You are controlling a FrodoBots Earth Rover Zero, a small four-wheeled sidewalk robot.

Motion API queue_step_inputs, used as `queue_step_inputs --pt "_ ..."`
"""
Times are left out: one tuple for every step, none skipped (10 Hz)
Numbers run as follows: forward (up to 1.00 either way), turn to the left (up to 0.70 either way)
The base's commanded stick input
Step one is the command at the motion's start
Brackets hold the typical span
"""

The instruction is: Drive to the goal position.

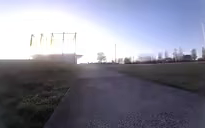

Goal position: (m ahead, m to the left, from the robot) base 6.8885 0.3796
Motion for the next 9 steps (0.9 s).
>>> queue_step_inputs --pt "0.5 0.0" --pt "0.5 0.0" --pt "0.5 0.0" --pt "0.5 0.0" --pt "0.5 0.0" --pt "0.5 0.0" --pt "0.5 0.0" --pt "0.5 0.0" --pt "0.5 0.0"
